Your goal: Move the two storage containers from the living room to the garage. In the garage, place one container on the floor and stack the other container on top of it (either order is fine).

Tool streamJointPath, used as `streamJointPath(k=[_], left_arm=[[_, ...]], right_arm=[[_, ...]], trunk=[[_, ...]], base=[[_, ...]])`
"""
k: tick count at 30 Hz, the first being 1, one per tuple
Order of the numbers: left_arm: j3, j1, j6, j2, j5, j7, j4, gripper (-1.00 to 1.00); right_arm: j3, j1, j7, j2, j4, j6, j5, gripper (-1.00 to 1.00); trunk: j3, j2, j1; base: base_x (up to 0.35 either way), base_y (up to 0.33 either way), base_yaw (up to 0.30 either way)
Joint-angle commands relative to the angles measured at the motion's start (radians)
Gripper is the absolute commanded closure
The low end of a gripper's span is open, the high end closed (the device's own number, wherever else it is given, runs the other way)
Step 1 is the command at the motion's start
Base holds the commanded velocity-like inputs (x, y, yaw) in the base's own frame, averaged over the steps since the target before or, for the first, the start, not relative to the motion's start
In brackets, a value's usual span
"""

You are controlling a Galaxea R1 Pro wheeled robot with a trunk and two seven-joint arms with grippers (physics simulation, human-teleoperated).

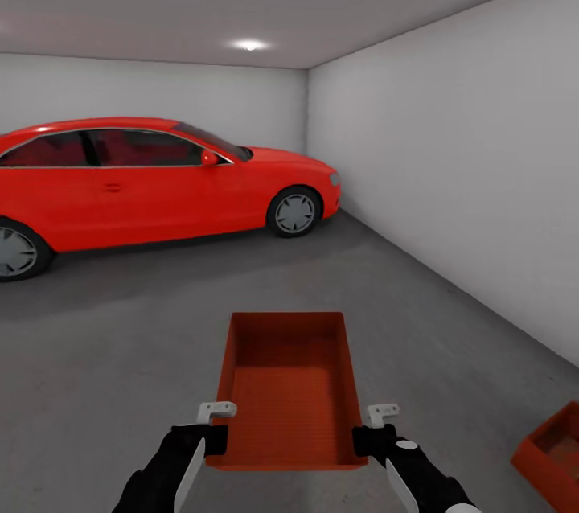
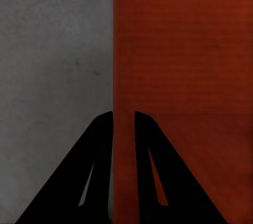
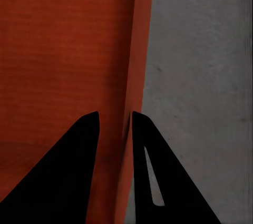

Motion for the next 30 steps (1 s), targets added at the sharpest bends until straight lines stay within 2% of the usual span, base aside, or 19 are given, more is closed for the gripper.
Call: streamJointPath(k=[1, 13, 30], left_arm=[[-0.008, -0.001, -0.074, -0.013, 0.019, 0.002, -0.003, 1.00], [-0.008, -0.001, -0.073, -0.012, 0.019, 0.002, -0.003, 1.00], [-0.008, -0.001, -0.072, -0.011, 0.019, 0.002, -0.003, 1.00]], right_arm=[[0.022, 0.000, 0.005, 0.030, 0.002, 0.006, -0.008, 1.00], [0.022, 0.000, 0.005, 0.032, 0.002, 0.006, -0.008, 1.00], [0.024, 0.000, 0.005, 0.032, 0.002, 0.006, -0.008, 1.00]], trunk=[[-0.002, -0.002, 0.001], [0.003, -0.002, 0.001], [0.009, -0.002, 0.001]], base=[[0.327, 0.000, -0.295], [0.327, -0.045, -0.295], [0.326, -0.139, -0.295]])
